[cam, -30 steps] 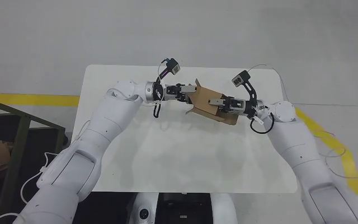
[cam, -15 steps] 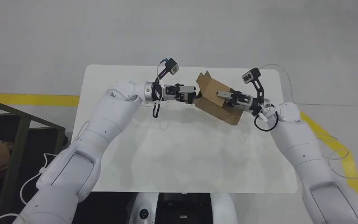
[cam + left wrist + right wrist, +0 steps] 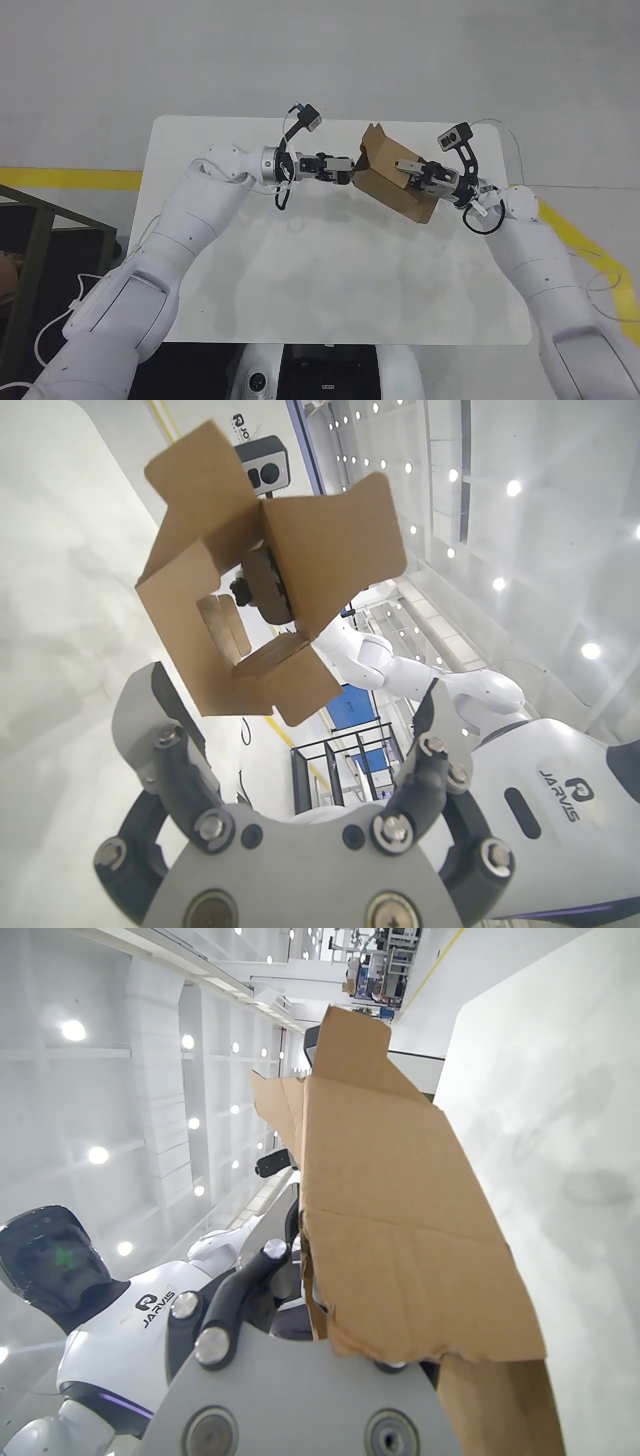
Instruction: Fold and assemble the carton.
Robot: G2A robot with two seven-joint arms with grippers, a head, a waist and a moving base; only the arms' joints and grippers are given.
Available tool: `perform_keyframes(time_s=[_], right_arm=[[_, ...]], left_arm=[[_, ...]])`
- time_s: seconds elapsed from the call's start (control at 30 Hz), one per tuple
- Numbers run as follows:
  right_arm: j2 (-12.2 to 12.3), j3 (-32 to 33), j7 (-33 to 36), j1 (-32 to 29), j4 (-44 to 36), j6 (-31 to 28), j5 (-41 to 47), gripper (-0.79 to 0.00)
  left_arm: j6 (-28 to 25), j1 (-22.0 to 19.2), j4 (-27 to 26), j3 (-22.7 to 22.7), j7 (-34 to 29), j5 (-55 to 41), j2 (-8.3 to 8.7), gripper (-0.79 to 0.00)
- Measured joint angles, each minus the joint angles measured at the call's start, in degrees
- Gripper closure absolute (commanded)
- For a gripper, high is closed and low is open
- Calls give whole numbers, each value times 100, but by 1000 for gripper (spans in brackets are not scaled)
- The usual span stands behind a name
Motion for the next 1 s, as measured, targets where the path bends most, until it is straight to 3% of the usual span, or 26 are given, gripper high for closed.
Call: perform_keyframes(time_s=[0.3, 0.63, 1.0], right_arm=[[-45, 57, 404, 4, 70, 404, 187, 0], [-45, 203, 473, -9, -10, 472, -9, 0], [-45, 213, 470, -10, -4, 469, -7, 0]], left_arm=[[-1178, 87, -485, 76, 1173, 1219, 203, -785], [-2222, 7, -378, 566, 2220, 1733, 392, -785], [-2232, 4, -365, 573, 2235, 1730, 395, -785]])
